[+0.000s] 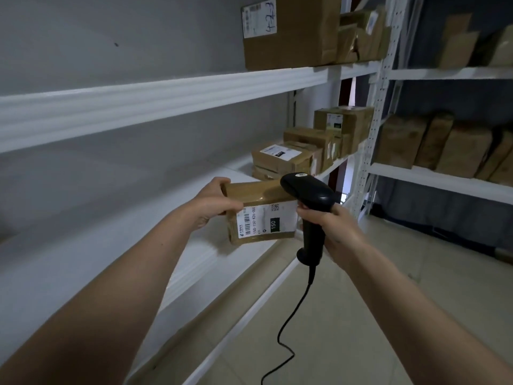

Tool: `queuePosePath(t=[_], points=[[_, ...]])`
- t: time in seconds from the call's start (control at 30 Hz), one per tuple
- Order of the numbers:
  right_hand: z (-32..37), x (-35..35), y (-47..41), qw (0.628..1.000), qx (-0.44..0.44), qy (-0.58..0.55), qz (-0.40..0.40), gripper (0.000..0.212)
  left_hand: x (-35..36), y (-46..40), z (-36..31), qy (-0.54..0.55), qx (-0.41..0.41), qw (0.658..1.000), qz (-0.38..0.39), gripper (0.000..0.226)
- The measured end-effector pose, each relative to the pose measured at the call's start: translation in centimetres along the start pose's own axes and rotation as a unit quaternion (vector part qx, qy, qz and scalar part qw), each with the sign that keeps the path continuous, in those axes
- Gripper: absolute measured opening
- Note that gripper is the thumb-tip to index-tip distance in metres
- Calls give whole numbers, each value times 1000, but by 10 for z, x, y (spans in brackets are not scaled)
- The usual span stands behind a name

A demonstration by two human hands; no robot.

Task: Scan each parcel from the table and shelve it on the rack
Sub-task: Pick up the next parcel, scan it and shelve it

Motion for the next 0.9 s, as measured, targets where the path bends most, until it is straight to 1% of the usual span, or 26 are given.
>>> queuePosePath(t=[0.1, 0.17, 0.37, 0.43, 0.5, 0.57, 0.6, 0.63, 0.7, 0.73, 0.77, 0.83, 0.9], points=[[6, 6, -43, 1000, 0, -1, 25, 29, 0, -46, -2, -17, -15, 1000, 10, 91], [7, 8, -68, 999, -3, -14, 33, 25, 0, -75, -4, -26, -18, 999, 8, 92], [4, 9, -130, 997, 19, -50, 48, 29, 7, -146, 8, -33, -39, 999, 12, 75], [3, 9, -146, 997, 25, -47, 55, 27, 13, -160, 15, -85, -23, 996, -30, 66], [3, 8, -159, 997, 28, -35, 70, 26, 22, -165, 22, -153, -17, 982, -109, 60], [2, 7, -169, 996, 40, -28, 69, 24, 33, -164, 28, -168, -46, 966, -191, 57], [2, 5, -174, 996, 48, -27, 66, 25, 40, -162, 30, -146, -73, 962, -219, 53], [2, 4, -178, 996, 56, -25, 66, 27, 46, -160, 32, -100, -103, 962, -230, 48], [3, 1, -185, 995, 66, -16, 77, 26, 59, -158, 32, 39, -151, 962, -222, 39], [4, 0, -188, 994, 67, -10, 84, 24, 64, -158, 32, 103, -166, 958, -211, 38], [4, -2, -191, 994, 68, -5, 88, 23, 70, -158, 31, 141, -170, 955, -199, 40], [5, -7, -197, 993, 74, 1, 93, 26, 79, -161, 30, 160, -170, 955, -180, 46], [5, -11, -201, 992, 80, 2, 96, 30, 89, -168, 30, 172, -172, 952, -187, 50]])
Point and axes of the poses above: each hand's wrist, its own y-axis away from the middle knuckle, its own x-axis out of the palm, z = x × y, the point moved 2 cm from there along -y, towards the middle knuckle, and after that the axes turned 6 degrees about x, right-handed, at the moved point
